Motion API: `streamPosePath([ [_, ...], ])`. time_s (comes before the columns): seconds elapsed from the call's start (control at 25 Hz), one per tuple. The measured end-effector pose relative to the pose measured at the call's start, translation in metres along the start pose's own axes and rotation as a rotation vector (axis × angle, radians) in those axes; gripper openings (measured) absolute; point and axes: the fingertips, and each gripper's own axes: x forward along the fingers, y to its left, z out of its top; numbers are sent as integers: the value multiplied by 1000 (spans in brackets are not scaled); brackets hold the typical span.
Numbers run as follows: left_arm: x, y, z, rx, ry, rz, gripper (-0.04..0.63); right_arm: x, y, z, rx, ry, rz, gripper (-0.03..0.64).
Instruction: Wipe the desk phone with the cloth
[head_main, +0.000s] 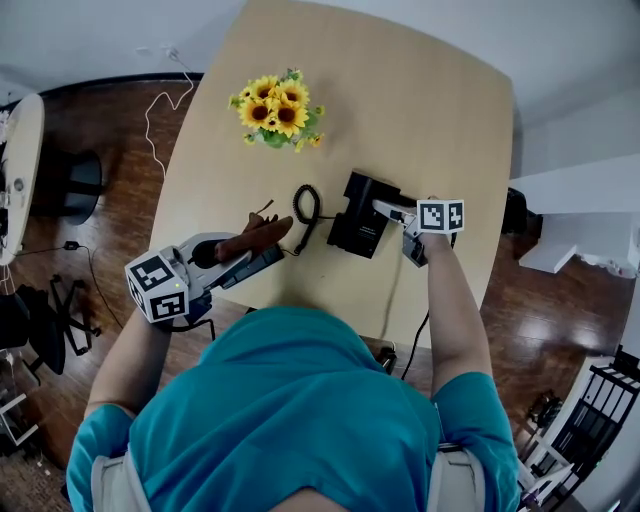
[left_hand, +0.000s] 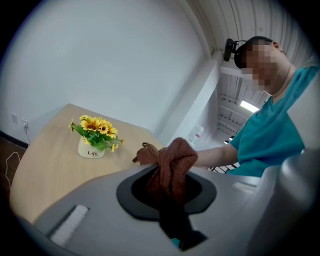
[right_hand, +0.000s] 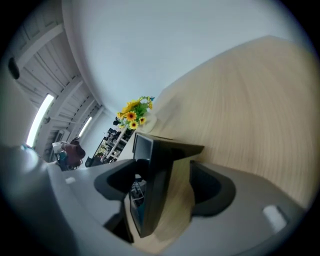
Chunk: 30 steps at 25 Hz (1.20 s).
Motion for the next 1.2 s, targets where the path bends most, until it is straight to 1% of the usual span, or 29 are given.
streamPosePath([
  [0.08, -4, 0, 0, 2, -3, -8, 66, -11, -6, -1, 18, -29, -43, 337],
  [0.16, -10, -1, 1, 5, -13, -22, 66, -28, -13, 0, 8, -101, -117, 337],
  [0.2, -14, -2, 2, 9, -18, -32, 66, -41, -15, 2, -8, -155, -167, 336],
  [0.28, -22, -3, 3, 23, -24, -61, 66, -70, -12, 4, -26, -278, -250, 303],
  [0.36, -31, -5, 2, 42, -24, -101, 66, -99, 7, 2, -15, -407, -270, 270],
  [0.44, -42, -10, -1, 59, -23, -149, 66, -122, 40, -5, 8, -521, -238, 237],
  [0.48, -48, -13, -3, 66, -24, -175, 66, -133, 60, -9, 15, -572, -219, 203],
  [0.6, -67, -22, -7, 79, -27, -239, 66, -159, 111, -31, 34, -684, -210, 138],
  [0.72, -81, -36, -11, 88, -38, -266, 66, -176, 158, -58, 29, -739, -185, 82],
  [0.84, -86, -60, -13, 113, -75, -264, 66, -197, 195, -74, -34, -779, -142, 11],
  [0.92, -88, -80, -22, 117, -92, -253, 66, -214, 213, -86, -74, -799, -124, 0],
  [1.0, -87, -109, -40, 116, -88, -243, 66, -232, 232, -105, -128, -800, -101, 0],
  [1.08, -83, -143, -64, 116, -78, -234, 66, -250, 251, -129, -173, -795, -43, 0],
  [1.2, -80, -197, -102, 113, -70, -198, 67, -270, 277, -167, -149, -812, 147, 0],
])
